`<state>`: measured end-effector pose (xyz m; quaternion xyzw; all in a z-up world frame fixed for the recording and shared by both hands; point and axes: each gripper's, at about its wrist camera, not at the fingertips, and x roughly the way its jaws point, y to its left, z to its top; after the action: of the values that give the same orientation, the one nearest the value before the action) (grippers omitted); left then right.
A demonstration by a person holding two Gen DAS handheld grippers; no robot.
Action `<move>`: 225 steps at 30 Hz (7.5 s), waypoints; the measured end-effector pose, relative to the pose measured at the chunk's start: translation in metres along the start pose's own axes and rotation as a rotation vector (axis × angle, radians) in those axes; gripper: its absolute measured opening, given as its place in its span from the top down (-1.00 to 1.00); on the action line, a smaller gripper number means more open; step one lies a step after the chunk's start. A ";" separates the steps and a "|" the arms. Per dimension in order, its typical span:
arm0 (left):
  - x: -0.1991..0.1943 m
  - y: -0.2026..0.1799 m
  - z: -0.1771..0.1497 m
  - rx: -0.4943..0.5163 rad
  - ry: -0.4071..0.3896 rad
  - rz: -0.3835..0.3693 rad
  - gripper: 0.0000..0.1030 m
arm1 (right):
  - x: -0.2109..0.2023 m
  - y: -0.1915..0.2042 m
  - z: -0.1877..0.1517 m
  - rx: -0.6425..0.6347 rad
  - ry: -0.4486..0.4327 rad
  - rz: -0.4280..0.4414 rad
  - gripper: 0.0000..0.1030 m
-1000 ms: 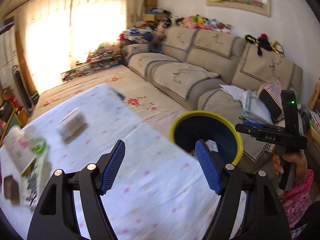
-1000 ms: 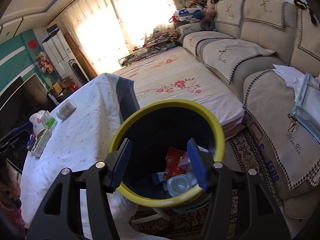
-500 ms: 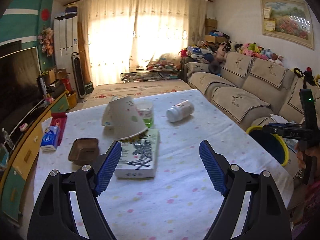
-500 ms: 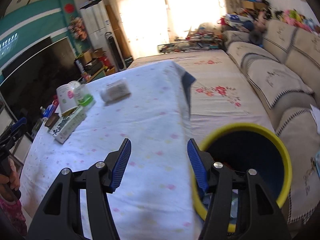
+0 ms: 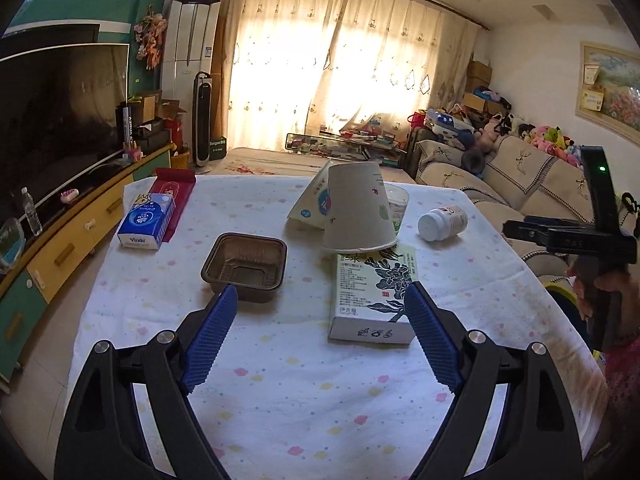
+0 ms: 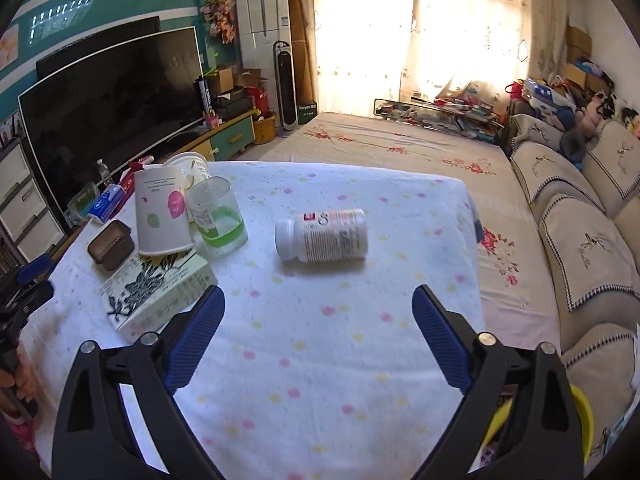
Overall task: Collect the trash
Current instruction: 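Grasp the white pill bottle with the right gripper and lift it, then carry the white pill bottle over the yellow bin and open the right gripper, then grasp the white paper cup with the left gripper, then carry the paper cup over the yellow bin and open the left gripper, then grasp the clear square cup with green residue with the right gripper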
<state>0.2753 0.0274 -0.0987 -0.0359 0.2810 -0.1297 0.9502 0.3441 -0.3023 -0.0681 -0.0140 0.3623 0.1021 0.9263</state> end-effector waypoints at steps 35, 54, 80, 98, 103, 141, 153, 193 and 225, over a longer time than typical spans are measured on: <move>0.003 -0.008 -0.010 0.005 0.037 -0.030 -0.76 | 0.076 0.019 0.027 -0.048 0.124 -0.041 -0.54; 0.006 -0.015 -0.013 0.049 0.038 -0.006 -0.76 | -0.085 -0.094 -0.115 0.275 0.049 -0.269 -0.54; 0.007 -0.025 -0.015 0.107 0.033 0.016 -0.77 | -0.088 -0.156 -0.177 0.468 0.093 -0.358 -0.59; 0.061 -0.061 0.054 0.084 0.137 -0.055 -0.76 | -0.096 -0.155 -0.186 0.521 0.042 -0.269 -0.61; 0.108 -0.060 0.073 0.010 0.211 -0.047 -0.74 | -0.099 -0.158 -0.189 0.534 0.032 -0.252 -0.61; 0.081 -0.086 0.090 0.062 0.172 -0.030 -0.24 | -0.112 -0.163 -0.190 0.555 0.002 -0.215 -0.61; 0.014 -0.237 0.043 0.256 0.210 -0.300 -0.25 | -0.155 -0.167 -0.204 0.531 -0.053 -0.258 -0.61; 0.055 -0.410 0.010 0.348 0.297 -0.512 -0.51 | -0.200 -0.221 -0.270 0.635 -0.086 -0.354 -0.66; -0.018 0.005 -0.005 0.020 -0.005 0.059 -0.76 | -0.068 -0.016 -0.056 0.164 -0.027 0.029 -0.66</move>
<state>0.2592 0.0375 -0.0944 -0.0182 0.2783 -0.1045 0.9546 0.2613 -0.3356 -0.0644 0.0687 0.3573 0.0854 0.9275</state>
